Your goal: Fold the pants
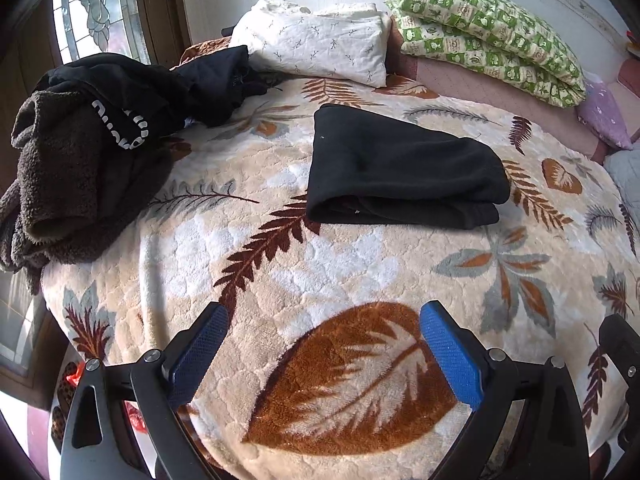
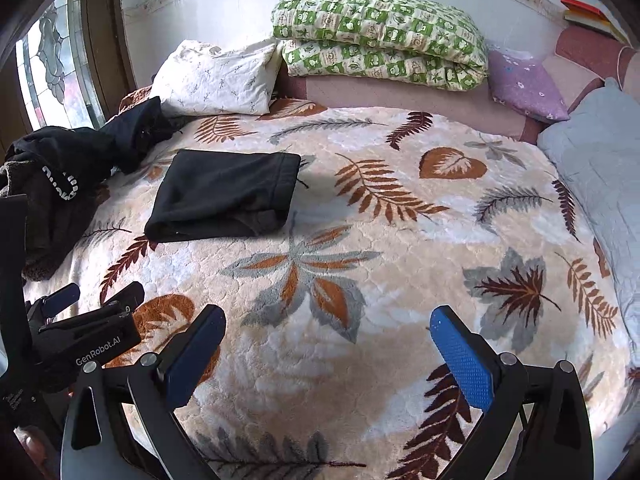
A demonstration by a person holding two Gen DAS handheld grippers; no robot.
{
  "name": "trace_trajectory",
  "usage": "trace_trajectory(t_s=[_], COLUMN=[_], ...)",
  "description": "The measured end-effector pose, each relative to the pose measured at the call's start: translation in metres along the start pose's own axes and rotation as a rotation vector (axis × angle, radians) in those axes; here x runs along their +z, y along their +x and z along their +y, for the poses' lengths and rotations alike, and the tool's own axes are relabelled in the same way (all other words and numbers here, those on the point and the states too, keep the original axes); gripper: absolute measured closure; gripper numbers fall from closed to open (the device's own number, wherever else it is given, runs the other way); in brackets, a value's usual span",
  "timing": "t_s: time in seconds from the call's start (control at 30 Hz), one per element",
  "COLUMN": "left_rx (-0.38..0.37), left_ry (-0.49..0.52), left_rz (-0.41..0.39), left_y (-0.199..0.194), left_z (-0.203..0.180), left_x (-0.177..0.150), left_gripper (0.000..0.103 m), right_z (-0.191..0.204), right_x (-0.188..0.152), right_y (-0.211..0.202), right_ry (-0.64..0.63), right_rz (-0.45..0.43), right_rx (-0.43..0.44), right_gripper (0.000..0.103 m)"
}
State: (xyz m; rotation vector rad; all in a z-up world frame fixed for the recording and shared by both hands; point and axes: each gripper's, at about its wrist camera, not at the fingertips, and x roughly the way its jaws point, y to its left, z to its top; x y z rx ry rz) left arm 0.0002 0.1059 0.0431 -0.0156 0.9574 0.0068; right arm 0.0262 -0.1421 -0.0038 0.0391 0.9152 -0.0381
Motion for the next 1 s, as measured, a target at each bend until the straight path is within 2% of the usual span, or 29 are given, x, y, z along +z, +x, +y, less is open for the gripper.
trace_trajectory(t_s=[0.33,0.53,0.77,1.0], left_rx=[-0.004,-0.056,-0.103,-0.106], left_ry=[0.049,0.068,0.041,0.049], left_rz=[-0.024,-0.029,-0.039,-0.036], left_y=[-0.014,-0.020,-0.020,-0.022], left_z=[-0.017,-0.021,-0.018,-0.023], left_x=[-0.003,0.000,0.007,0.009], left_gripper=[0.005,0.005,0.005,0.005], right_z=[-0.017,-0.022,-0.023,-0.028], right_x=[-0.008,-0.009,-0.008,-0.007], right_y=[0.004,0.006,0.007,0.009], right_ry=[0.031,0.047,0.050,0.062], right_rz=[0.017,0.025,0.030,0.034], right_rx=[-0.017,-0.016,-0.013,-0.015], right_gripper=[0.000,0.000,0.000,0.000])
